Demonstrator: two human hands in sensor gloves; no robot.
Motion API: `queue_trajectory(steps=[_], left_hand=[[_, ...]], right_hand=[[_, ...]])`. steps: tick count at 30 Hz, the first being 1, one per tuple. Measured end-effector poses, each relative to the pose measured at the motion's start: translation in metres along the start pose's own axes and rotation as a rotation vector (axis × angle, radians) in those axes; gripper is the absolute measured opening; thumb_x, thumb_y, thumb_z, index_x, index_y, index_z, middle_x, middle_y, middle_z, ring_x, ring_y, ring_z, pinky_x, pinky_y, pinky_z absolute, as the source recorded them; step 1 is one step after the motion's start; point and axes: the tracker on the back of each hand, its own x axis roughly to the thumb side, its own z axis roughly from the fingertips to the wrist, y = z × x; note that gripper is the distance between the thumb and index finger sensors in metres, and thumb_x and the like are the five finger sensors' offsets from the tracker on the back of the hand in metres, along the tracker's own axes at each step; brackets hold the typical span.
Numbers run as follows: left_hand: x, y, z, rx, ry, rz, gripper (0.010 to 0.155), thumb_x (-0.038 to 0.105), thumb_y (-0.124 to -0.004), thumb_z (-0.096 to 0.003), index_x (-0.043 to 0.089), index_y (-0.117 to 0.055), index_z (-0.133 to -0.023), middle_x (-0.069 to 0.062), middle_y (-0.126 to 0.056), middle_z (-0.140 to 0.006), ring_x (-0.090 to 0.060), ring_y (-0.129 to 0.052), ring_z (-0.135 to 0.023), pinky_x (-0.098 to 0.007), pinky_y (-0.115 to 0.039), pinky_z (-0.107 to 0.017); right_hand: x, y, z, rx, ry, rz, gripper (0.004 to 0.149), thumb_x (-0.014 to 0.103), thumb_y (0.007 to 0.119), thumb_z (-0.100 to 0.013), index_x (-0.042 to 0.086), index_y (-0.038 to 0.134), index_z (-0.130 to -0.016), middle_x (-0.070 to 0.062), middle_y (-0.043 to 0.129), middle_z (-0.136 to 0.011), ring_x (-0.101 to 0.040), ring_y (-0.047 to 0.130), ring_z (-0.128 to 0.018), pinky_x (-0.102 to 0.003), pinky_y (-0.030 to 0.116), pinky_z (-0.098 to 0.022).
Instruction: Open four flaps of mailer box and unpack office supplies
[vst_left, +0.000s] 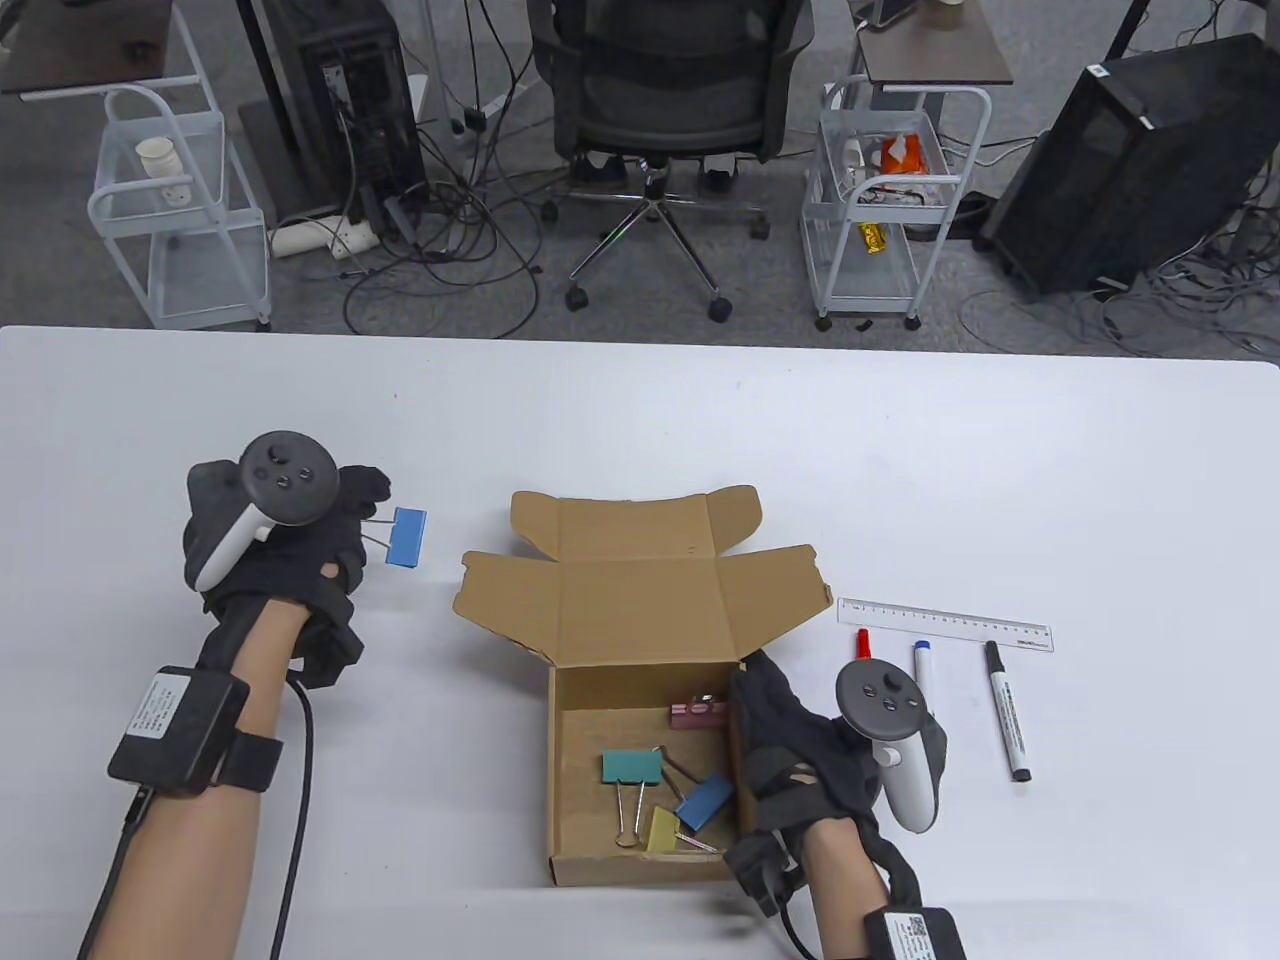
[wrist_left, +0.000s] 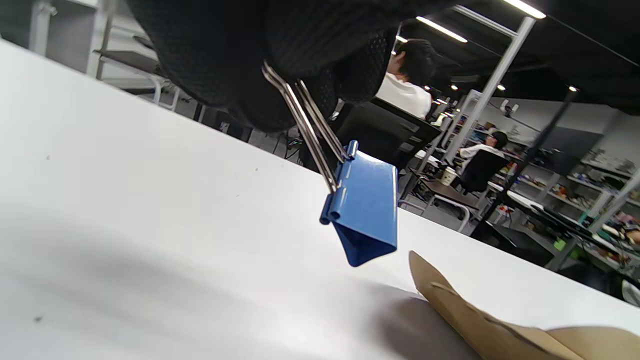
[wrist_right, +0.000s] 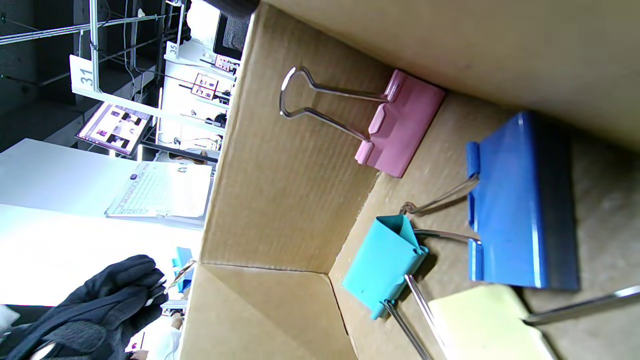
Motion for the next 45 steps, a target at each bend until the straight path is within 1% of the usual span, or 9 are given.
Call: queue_trajectory(steps=[9,12,18,22,29,32,34,36,45], left_hand=[[-0.043,-0.036,-0.05,-0.062,0.141,0.24,0.043,0.012,-0.076,-0.0569,0.022,-0.074,-0.099,-0.005,-0.088,-0.098,-0.027,-0.099,-0.084,-0.045,-0.083,-0.066],[-0.051,-0.045,-0.059,-0.072,0.161,0.313,0.043,0.012,-0.076,-0.0573,0.022,-0.074,-0.099,-0.005,-0.087,-0.098,-0.027,-0.098,-0.084,-0.045,-0.083,-0.067],[-0.062,-0.068,-0.069,-0.106,0.199,0.32,0.043,0.013,-0.075,-0.0578,0.022,-0.072,-0.1,-0.005,-0.086,-0.099,-0.028,-0.098,-0.085,-0.045,-0.082,-0.067],[-0.066,-0.082,-0.07,-0.13,0.212,0.312,0.044,0.013,-0.075,-0.0579,0.021,-0.071,-0.101,-0.006,-0.085,-0.1,-0.03,-0.098,-0.084,-0.046,-0.082,-0.068],[-0.058,-0.086,-0.066,-0.183,0.194,0.241,0.048,0.017,-0.073,-0.059,0.019,-0.063,-0.106,-0.012,-0.07,-0.111,-0.039,-0.083,-0.097,-0.052,-0.072,-0.074],[-0.054,-0.092,-0.064,-0.252,0.165,0.203,0.052,0.023,-0.071,-0.0598,0.018,-0.057,-0.109,-0.015,-0.058,-0.117,-0.042,-0.068,-0.104,-0.056,-0.062,-0.076],[-0.052,-0.098,-0.063,-0.348,0.11,0.204,0.062,0.035,-0.069,-0.0607,0.015,-0.045,-0.114,-0.019,-0.041,-0.121,-0.047,-0.047,-0.109,-0.06,-0.05,-0.077],[-0.049,-0.101,-0.059,-0.409,0.115,0.179,0.069,0.041,-0.065,-0.0612,0.014,-0.035,-0.116,-0.019,-0.027,-0.123,-0.048,-0.029,-0.112,-0.062,-0.04,-0.079],[-0.044,-0.102,-0.04,-0.41,0.124,0.04,0.073,0.047,-0.061,-0.0602,0.014,-0.028,-0.117,-0.019,-0.021,-0.124,-0.049,-0.02,-0.113,-0.067,-0.037,-0.077]], right_hand=[[0.0,-0.001,0.001,-0.007,0.004,0.002,0.063,0.04,0.044,-0.067,0.007,0.031,-0.119,-0.034,0.035,-0.124,-0.067,0.044,-0.104,-0.076,0.047,-0.072],[0.0,-0.001,0.001,-0.012,0.005,0.003,0.063,0.04,0.044,-0.067,0.007,0.032,-0.118,-0.035,0.035,-0.123,-0.067,0.044,-0.104,-0.076,0.046,-0.073],[0.0,-0.001,0.001,-0.014,0.007,-0.001,0.063,0.04,0.045,-0.067,0.007,0.032,-0.118,-0.035,0.035,-0.123,-0.067,0.044,-0.104,-0.076,0.046,-0.072],[-0.001,-0.001,0.001,-0.013,0.007,-0.002,0.063,0.04,0.045,-0.067,0.007,0.032,-0.118,-0.035,0.035,-0.123,-0.067,0.044,-0.104,-0.076,0.046,-0.072],[-0.001,-0.001,0.002,-0.015,0.007,-0.001,0.063,0.04,0.045,-0.067,0.007,0.032,-0.118,-0.035,0.035,-0.123,-0.067,0.044,-0.104,-0.076,0.046,-0.072],[0.0,-0.001,0.002,-0.017,0.006,0.004,0.063,0.04,0.045,-0.067,0.007,0.032,-0.118,-0.035,0.035,-0.123,-0.067,0.044,-0.104,-0.076,0.046,-0.072],[0.0,-0.001,0.002,-0.017,0.006,0.005,0.063,0.04,0.045,-0.067,0.006,0.032,-0.118,-0.035,0.035,-0.123,-0.067,0.043,-0.104,-0.076,0.046,-0.072],[0.0,-0.001,0.002,-0.017,0.005,0.008,0.063,0.04,0.045,-0.067,0.006,0.032,-0.118,-0.035,0.035,-0.123,-0.067,0.043,-0.104,-0.076,0.046,-0.072],[0.0,-0.001,0.001,-0.015,0.005,0.013,0.063,0.04,0.045,-0.066,0.006,0.032,-0.118,-0.035,0.035,-0.123,-0.067,0.044,-0.104,-0.076,0.046,-0.072]])
